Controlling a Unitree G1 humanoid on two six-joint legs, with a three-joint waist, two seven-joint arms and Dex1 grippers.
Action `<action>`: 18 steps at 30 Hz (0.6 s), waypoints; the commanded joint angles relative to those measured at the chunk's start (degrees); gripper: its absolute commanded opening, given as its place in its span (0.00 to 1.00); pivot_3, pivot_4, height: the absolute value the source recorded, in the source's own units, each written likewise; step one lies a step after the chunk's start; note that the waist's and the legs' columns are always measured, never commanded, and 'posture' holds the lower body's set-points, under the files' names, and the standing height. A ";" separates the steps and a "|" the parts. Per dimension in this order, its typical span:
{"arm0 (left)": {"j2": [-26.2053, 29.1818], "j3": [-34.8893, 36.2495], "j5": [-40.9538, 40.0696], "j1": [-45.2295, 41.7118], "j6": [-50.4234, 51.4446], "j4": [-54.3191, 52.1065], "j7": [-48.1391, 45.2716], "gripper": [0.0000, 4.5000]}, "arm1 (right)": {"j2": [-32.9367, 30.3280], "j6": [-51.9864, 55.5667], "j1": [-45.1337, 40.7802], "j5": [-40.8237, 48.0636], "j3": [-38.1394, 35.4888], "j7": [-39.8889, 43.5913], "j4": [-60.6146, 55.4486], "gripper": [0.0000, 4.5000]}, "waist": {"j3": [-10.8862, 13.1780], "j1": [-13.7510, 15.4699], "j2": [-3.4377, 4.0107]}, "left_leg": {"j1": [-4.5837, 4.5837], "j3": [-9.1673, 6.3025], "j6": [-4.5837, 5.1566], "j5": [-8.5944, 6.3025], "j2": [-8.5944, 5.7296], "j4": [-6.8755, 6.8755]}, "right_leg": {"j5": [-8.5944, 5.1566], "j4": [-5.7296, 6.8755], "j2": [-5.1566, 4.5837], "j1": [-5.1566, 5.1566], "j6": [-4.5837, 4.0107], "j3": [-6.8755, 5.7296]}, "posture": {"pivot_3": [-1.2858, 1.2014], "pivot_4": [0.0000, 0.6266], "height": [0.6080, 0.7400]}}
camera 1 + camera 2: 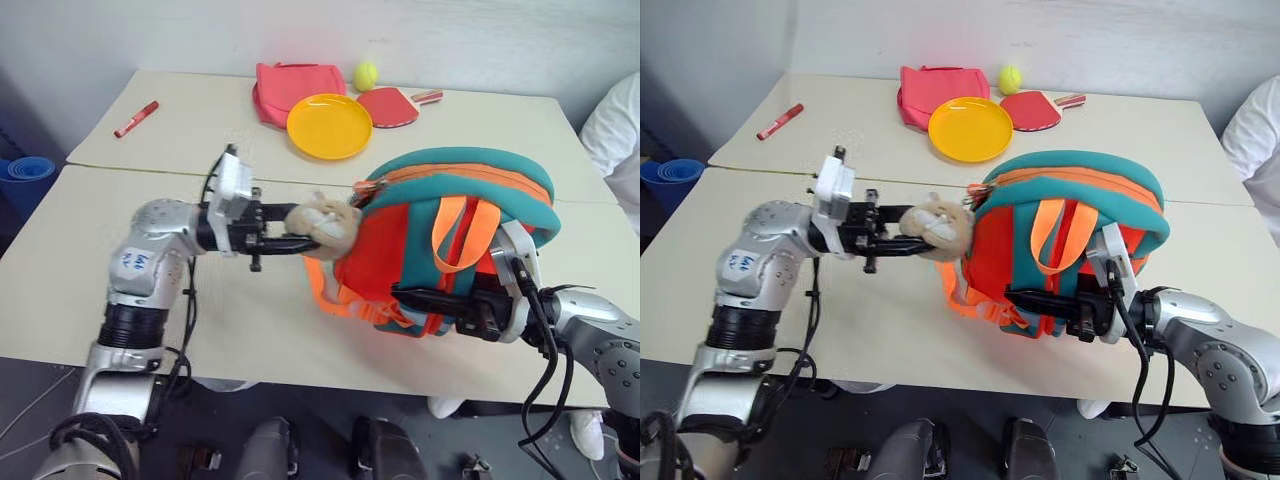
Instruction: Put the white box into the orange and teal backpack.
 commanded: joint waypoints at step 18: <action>-6.80 -6.92 10.67 9.11 -13.19 10.90 4.98 0.35 | 5.65 -13.14 10.54 -11.08 -1.03 -4.44 -1.59 0.00 | -0.02 0.45 -0.02 | 0.03 0.06 0.03 -0.04 -0.02 0.00 | 0.00 0.03 -0.14 0.02 0.00 0.10 | 0.52 0.24 1.00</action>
